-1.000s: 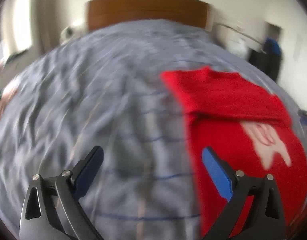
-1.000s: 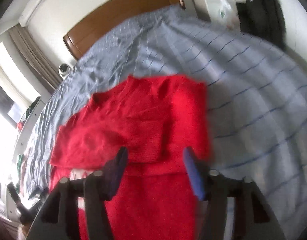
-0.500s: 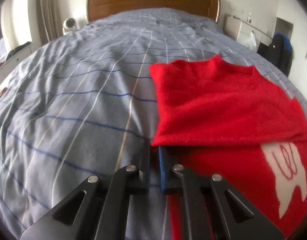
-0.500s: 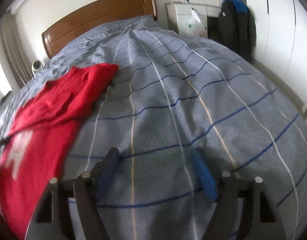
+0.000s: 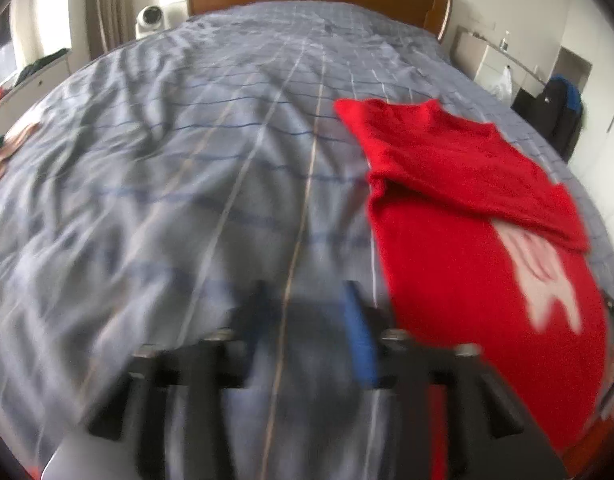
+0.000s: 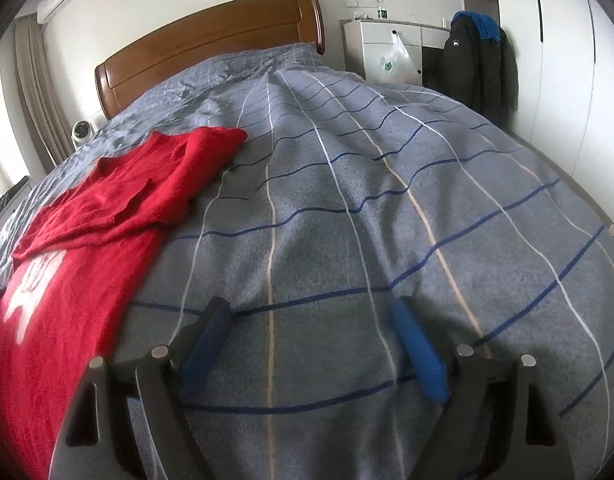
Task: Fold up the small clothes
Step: 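Grasp the sweater hem with both grippers and fold it up toward the collar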
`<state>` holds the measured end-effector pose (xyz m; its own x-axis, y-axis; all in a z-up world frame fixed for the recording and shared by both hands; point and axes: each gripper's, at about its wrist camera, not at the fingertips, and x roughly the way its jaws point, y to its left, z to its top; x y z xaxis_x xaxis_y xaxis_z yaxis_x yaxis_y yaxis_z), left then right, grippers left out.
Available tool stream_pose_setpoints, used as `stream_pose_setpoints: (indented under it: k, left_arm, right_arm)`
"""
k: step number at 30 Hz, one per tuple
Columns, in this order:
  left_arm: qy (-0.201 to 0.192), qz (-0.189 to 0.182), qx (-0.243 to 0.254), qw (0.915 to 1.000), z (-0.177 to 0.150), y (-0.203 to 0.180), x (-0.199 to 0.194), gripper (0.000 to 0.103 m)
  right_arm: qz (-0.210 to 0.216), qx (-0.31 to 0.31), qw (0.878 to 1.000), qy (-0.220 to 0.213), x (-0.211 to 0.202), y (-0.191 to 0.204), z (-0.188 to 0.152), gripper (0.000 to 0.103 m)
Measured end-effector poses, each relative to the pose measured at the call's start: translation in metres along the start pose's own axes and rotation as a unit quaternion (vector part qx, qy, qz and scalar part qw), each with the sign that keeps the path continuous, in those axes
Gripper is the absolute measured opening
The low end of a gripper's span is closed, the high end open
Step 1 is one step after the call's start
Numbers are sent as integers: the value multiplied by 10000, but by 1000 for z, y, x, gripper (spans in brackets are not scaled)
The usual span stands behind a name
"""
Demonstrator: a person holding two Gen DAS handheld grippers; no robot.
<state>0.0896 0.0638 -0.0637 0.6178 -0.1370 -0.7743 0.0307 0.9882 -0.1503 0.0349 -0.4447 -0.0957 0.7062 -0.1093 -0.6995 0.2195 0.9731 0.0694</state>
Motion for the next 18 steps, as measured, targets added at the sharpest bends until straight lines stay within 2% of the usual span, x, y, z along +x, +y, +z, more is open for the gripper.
stream_pose_setpoints:
  k: [1, 2, 4, 6, 10, 12, 16, 17, 18]
  left_arm:
    - [16, -141, -17, 9999, -7, 2, -13, 70]
    - [70, -324, -3, 9995, -18, 3, -28, 77]
    - [311, -626, 47, 9975, -37, 1, -42, 79]
    - [687, -851, 96, 9940, -59, -6, -46, 79]
    - [1287, -1172, 129, 9846, -94, -21, -37, 78]
    - [1367, -1167, 295, 9833, -97, -31, -33, 76]
    - [1510, -1392, 547, 9772, -101, -49, -34, 49]
    - [1585, -1488, 577, 9744, -103, -52, -33, 41]
    - [1670, -1539, 599, 9720, -105, -55, -31, 39]
  right_arm:
    - [42, 16, 9999, 94, -4, 0, 3, 83]
    - [142, 106, 9997, 175, -13, -2, 6, 83]
    - [563, 349, 9976, 202, -36, -6, 7, 83]
    - [1180, 488, 9907, 461, -61, -2, 4, 83]
    - [2307, 381, 9642, 1251, -93, 27, -21, 83]
    - [2487, 74, 9543, 1656, -100, 46, -42, 83]
    - [2451, -305, 9426, 2247, -91, 71, -81, 80]
    - [2427, -265, 9404, 2368, -86, 73, -88, 74]
    - [2434, -181, 9373, 2490, -81, 75, -93, 71]
